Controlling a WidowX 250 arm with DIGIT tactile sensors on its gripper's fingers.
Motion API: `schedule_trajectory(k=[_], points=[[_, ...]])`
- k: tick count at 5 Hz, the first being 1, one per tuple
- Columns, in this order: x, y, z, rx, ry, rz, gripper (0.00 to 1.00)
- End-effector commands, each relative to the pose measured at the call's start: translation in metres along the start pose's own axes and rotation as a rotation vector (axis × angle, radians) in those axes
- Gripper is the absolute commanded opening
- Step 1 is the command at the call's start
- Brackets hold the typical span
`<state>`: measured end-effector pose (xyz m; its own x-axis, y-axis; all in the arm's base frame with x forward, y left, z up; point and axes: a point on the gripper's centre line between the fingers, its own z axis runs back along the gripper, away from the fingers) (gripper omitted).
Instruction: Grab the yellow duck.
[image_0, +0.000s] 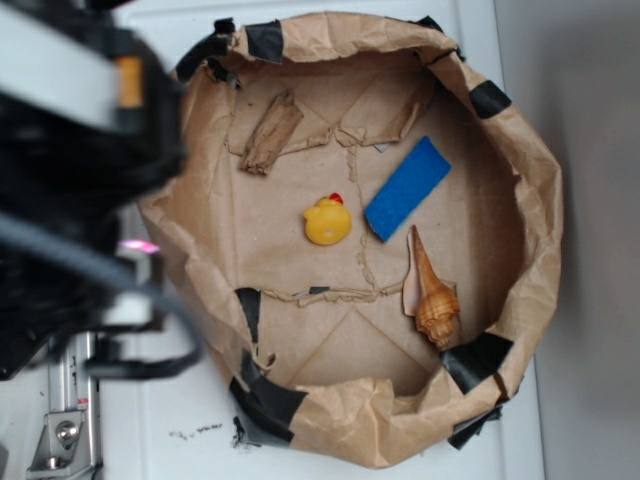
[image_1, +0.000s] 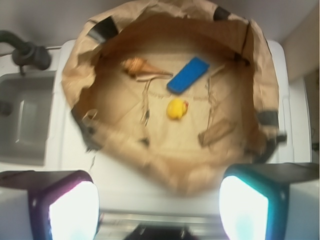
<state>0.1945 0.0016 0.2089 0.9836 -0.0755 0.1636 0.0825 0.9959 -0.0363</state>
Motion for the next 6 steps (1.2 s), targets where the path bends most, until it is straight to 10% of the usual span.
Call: schedule_trajectory(k=[1,2,6], points=[[0.039,0.028,-0.092,0.018,0.123,-0.039,1.00],[0.039,0.043,-0.132,0.110,0.146,0.022,1.00],[0.039,0.043,-0.132,0.110,0.146,0.022,1.00]])
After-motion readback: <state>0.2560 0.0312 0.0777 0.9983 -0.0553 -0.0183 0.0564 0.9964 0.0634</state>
